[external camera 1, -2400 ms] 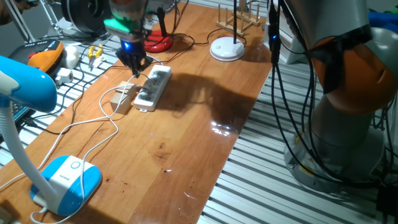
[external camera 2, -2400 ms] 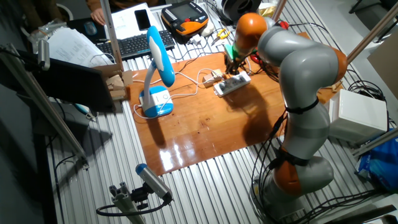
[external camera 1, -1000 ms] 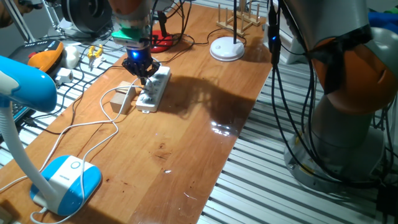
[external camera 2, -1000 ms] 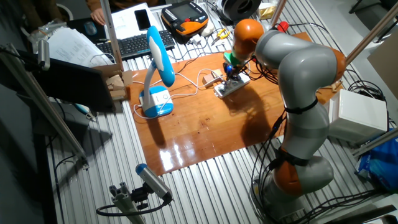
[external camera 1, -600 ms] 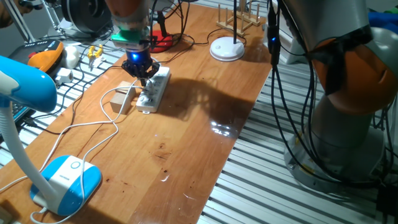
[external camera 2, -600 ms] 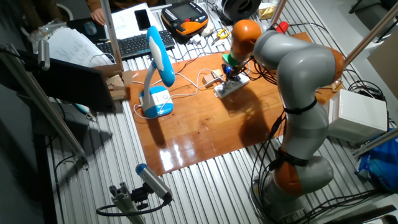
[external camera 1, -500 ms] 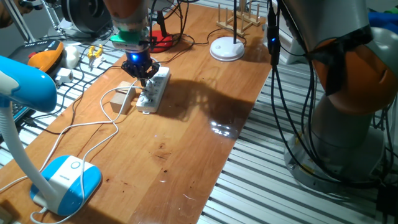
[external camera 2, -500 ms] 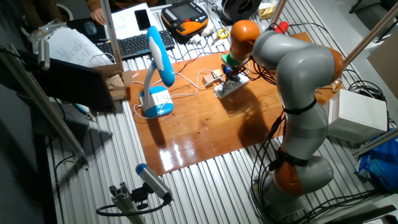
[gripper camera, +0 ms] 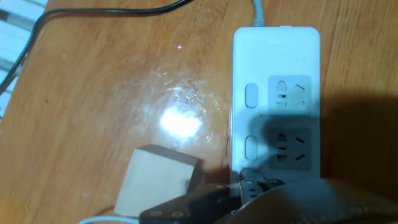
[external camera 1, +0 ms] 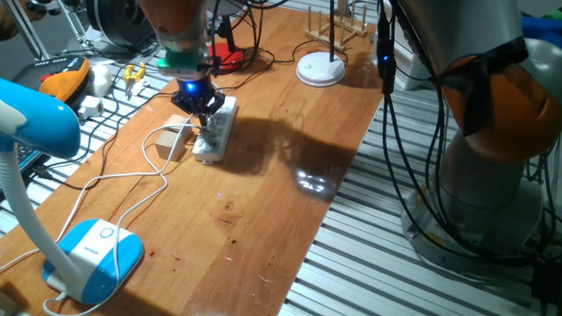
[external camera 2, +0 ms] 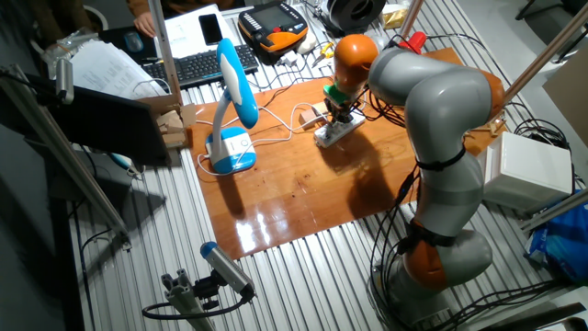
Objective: Plug in the power cord of the desk lamp, turn on the socket, and light up the desk lamp
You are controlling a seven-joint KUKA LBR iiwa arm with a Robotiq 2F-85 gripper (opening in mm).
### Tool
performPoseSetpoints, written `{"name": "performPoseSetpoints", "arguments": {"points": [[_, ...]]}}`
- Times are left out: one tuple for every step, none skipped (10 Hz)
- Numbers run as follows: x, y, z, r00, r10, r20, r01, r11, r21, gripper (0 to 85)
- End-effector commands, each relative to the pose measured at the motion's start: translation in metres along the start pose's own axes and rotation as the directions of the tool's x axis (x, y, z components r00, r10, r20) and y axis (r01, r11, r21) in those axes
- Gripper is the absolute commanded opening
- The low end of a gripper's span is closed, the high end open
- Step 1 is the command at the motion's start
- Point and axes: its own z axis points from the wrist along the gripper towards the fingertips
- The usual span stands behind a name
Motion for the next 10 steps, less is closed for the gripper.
{"name": "performPoseSetpoints", "arguments": {"points": [[-0.0005, 0.0, -0.0005, 1.0, -0.022, -0.009, 0.022, 1.0, 0.007, 0.0], [-0.001, 0.0001, -0.001, 0.999, -0.043, -0.028, 0.043, 0.999, 0.009, 0.0], [-0.002, 0.0005, -0.0015, 0.996, -0.073, -0.043, 0.073, 0.997, 0.009, 0.0], [-0.0035, 0.0015, -0.0025, 0.993, -0.1, -0.067, 0.1, 0.995, 0.01, 0.0], [-0.0039, 0.0023, -0.0032, 0.989, -0.117, -0.087, 0.119, 0.993, 0.013, 0.0], [-0.0033, 0.0027, -0.0033, 0.987, -0.125, -0.106, 0.127, 0.992, 0.016, 0.0], [-0.0028, 0.0031, -0.0036, 0.984, -0.12, -0.131, 0.123, 0.992, 0.015, 0.0], [-0.0014, 0.0035, -0.0038, 0.983, -0.113, -0.145, 0.117, 0.993, 0.02, 0.0], [0.0002, 0.0034, -0.0035, 0.984, -0.112, -0.142, 0.116, 0.993, 0.025, 0.0], [0.0017, 0.004, -0.0033, 0.984, -0.11, -0.143, 0.115, 0.993, 0.027, 0.0]]}}
